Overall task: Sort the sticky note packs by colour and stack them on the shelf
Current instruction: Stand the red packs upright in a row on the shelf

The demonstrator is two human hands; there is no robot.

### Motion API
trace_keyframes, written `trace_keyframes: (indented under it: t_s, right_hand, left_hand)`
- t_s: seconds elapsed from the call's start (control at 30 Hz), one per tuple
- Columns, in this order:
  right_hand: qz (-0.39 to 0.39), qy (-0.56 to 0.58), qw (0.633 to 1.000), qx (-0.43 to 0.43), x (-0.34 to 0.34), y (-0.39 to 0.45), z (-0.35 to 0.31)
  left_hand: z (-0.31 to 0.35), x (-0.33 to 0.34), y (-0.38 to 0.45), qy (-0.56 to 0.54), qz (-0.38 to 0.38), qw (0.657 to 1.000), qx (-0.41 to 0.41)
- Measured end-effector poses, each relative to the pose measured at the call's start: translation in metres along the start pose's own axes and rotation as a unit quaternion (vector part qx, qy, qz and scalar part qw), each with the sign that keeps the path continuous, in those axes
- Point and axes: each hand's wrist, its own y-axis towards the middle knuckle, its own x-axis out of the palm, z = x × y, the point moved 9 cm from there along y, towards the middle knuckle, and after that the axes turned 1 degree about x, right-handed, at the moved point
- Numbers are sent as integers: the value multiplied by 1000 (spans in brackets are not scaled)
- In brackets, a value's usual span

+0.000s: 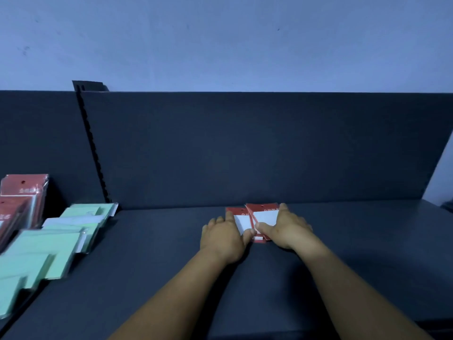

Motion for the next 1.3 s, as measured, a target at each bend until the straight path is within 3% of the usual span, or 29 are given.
trace_keyframes:
  t_s: [0.37,0.63,0.83,0.97,1.17,1.3]
  right_hand:
    - [25,95,995,4,3,1,9]
    - [62,252,965,34,-5,10,26]
    - [55,247,967,16,-5,9,19]
    - [19,293,956,18,6,10,16]
    - [-7,360,933,-3,18,18,17]
    - [2,435,900,-41,11,11,5]
  left_hand:
    - [-9,-4,3,-170,49,984,-22]
    - [-17,-8,-1,-130,46,989,-45]
    - [-19,-9,6,-173,55,980,-76]
    - [-20,-5,8,-262,28,961,-86]
    - [-26,4,13,-311,4,947,-79]
    - [-23,-3,9,-457,39,887,-56]
